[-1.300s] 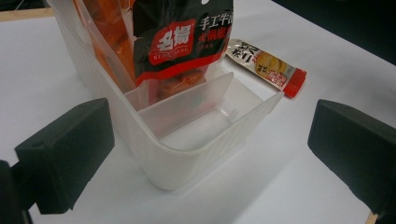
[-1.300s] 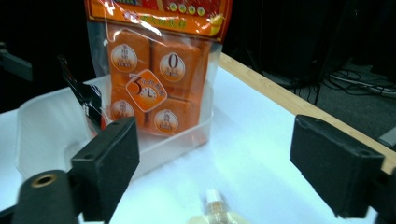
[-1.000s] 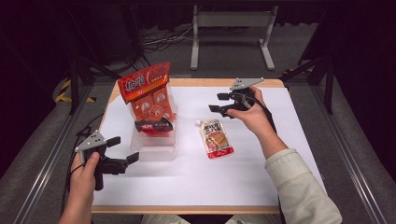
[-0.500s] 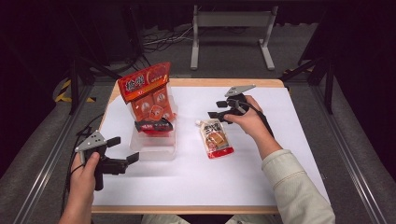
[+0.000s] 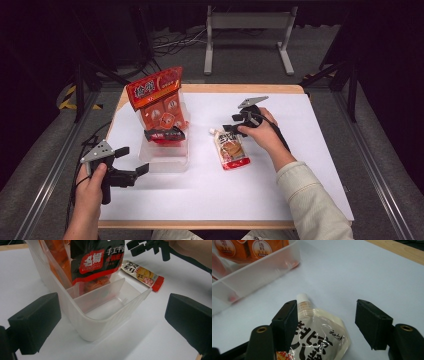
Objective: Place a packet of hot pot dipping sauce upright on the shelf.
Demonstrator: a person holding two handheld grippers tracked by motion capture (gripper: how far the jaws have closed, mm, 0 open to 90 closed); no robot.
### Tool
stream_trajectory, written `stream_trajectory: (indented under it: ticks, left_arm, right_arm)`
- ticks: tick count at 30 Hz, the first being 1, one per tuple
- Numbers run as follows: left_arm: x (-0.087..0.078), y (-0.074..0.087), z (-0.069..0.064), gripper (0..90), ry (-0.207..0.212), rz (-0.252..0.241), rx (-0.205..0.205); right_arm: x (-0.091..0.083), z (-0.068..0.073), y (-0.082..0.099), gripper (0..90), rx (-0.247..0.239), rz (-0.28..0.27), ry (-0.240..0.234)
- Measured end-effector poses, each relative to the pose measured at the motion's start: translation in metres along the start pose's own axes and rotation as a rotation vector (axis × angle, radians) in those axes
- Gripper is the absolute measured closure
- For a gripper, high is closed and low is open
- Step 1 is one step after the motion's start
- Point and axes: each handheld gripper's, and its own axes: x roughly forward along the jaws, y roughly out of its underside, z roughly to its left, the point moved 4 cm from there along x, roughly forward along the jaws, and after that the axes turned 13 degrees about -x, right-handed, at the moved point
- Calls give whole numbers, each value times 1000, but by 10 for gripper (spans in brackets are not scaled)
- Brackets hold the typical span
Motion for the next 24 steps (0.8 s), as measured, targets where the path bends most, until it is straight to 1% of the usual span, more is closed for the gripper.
stream_trajectory:
  ticks: [3, 6, 11, 13, 15, 20, 22, 24]
  left_arm:
    - [0, 0, 0, 14, -1, 0, -2]
    - [0, 0, 0, 14, -3, -1, -3]
    - [0, 0, 0, 14, -2, 3, -2]
    - [0, 0, 0, 14, -1, 3, -3]
    - [0, 0, 0, 14, 0, 1, -3]
    - [0, 1, 1, 13, -4, 2, -4]
    - [1, 1, 1, 14, -1, 2, -3]
    - [1, 1, 0, 14, 1, 5, -4]
  right_arm:
    - [5, 0, 7, 341, -3, 33, 1]
    - [8, 0, 12, 335, -2, 53, 3]
    - [10, 0, 17, 326, -9, 73, 10]
    - [12, 1, 19, 315, -19, 87, 2]
    - [15, 2, 21, 301, -39, 104, 5]
    - [18, 5, 23, 293, -28, 105, -13]
    - [19, 5, 23, 306, -31, 106, -11]
    - [19, 7, 24, 324, -24, 111, -20]
